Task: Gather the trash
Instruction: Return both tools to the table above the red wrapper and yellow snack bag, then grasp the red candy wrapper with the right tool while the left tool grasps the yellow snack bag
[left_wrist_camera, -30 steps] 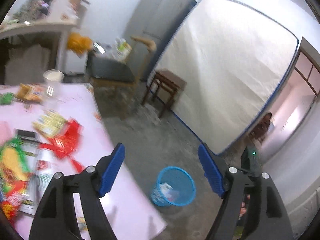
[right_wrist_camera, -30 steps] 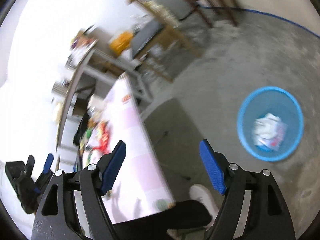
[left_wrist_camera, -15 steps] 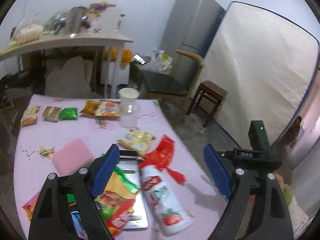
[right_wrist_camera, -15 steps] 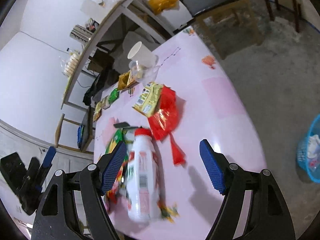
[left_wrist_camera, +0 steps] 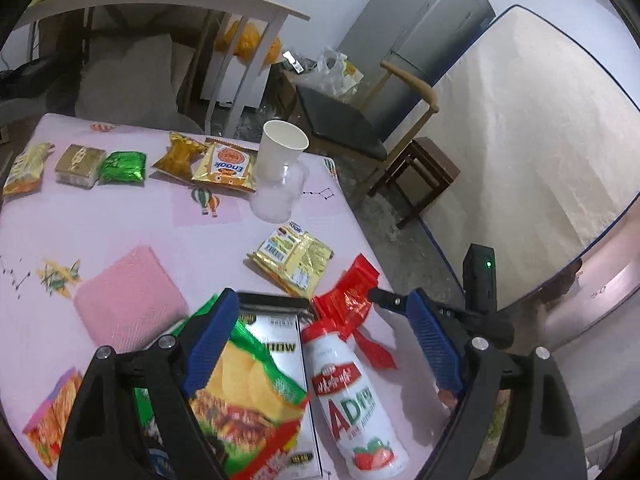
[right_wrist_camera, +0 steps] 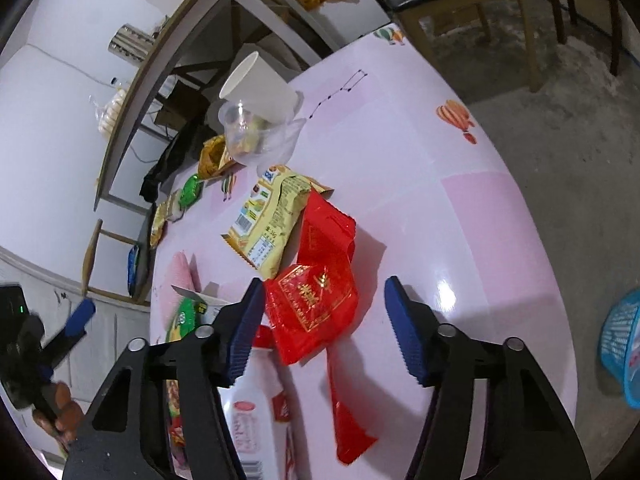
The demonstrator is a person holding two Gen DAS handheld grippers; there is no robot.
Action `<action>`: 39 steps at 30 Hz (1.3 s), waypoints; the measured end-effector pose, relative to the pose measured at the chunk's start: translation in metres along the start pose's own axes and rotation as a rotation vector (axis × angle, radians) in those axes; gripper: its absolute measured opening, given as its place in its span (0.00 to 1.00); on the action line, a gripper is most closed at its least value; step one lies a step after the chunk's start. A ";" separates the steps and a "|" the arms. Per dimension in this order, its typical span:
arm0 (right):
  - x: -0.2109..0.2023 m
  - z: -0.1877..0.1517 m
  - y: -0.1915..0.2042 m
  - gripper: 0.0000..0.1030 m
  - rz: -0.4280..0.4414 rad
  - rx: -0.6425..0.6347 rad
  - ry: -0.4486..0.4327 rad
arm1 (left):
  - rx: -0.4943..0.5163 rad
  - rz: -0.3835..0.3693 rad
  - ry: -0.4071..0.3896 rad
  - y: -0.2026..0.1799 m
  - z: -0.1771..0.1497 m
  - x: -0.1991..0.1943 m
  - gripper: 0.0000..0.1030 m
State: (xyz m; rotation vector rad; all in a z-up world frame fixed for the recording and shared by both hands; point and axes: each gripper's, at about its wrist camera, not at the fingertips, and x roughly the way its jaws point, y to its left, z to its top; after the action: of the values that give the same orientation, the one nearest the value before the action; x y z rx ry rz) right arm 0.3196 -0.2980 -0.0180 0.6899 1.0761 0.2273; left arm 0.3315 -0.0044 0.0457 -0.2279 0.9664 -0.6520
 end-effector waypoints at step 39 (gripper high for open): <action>-0.033 -0.008 -0.059 0.00 0.037 -0.012 -0.034 | 0.534 0.458 0.416 -0.076 0.011 0.228 0.37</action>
State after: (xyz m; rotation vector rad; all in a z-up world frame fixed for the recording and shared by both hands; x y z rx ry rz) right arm 0.2881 -0.3572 -0.0326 0.7009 1.0295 0.2528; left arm 0.3997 -0.2040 -0.0700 0.6087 1.1509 -0.5158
